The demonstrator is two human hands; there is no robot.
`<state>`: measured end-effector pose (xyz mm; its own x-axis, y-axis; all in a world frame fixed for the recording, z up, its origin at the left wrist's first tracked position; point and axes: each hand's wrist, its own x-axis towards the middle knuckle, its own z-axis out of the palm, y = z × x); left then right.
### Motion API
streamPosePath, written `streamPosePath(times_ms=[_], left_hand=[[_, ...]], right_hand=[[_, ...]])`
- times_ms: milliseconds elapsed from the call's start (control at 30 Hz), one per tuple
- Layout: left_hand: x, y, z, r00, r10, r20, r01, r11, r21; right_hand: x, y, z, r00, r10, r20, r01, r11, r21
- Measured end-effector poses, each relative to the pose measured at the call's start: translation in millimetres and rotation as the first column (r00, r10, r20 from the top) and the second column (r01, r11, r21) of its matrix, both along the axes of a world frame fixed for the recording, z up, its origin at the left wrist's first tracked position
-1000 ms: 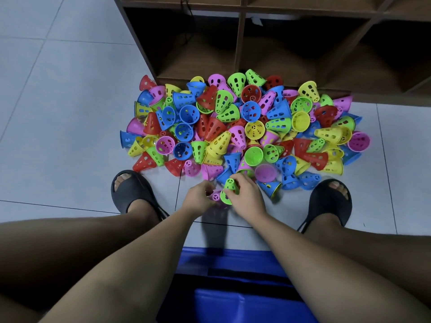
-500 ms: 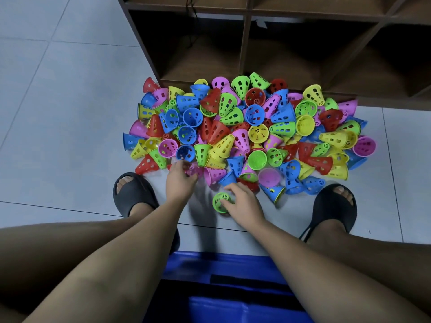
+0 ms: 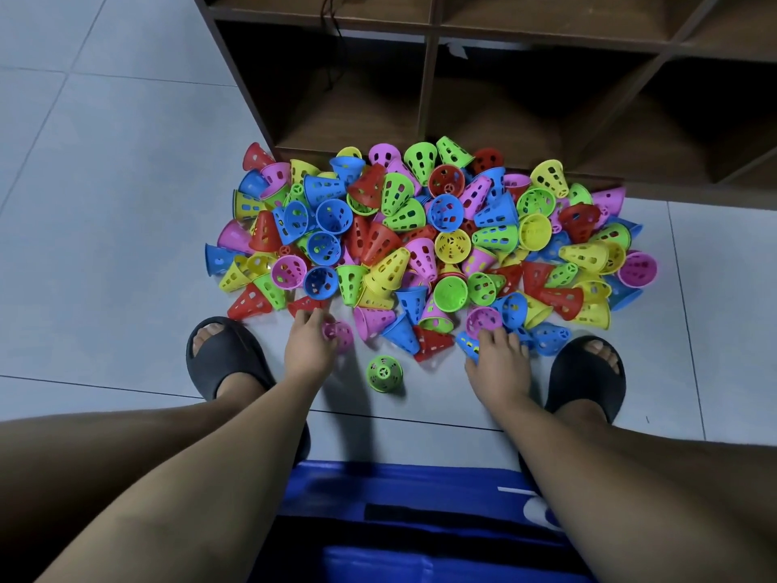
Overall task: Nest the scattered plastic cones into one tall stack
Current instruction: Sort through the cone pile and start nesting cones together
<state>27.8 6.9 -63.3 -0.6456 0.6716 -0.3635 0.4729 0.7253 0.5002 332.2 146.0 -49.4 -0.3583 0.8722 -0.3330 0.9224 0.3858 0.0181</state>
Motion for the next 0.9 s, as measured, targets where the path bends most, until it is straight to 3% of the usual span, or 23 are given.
streamPosePath(times_ms=[167,300,567,700,900], left_hand=[[9,-11,-3,0.999,-0.038,0.026,0.039,0.998,-0.042],[11,-11,4,0.998,-0.058,-0.009,0.058,0.998,-0.008],[6,-5,44,0.992,-0.103,-0.077,0.108,0.992,0.061],[8,-5,67,0.99,-0.117,-0.077,0.127,0.982,0.142],[31,-5,86,0.968,-0.229,-0.103,0.244,0.953,0.18]], right_hand=[[3,-1,-3,0.995,-0.035,0.096,0.042,0.996,-0.075],[-2,5,-4,0.996,-0.057,0.07,0.065,0.99,-0.127],[-33,8,15,0.99,-0.041,-0.132,0.016,0.984,-0.179],[-40,7,26,0.946,-0.057,-0.32,0.011,0.99,-0.144],[-45,2,41,0.88,-0.051,-0.473,0.005,0.995,-0.099]])
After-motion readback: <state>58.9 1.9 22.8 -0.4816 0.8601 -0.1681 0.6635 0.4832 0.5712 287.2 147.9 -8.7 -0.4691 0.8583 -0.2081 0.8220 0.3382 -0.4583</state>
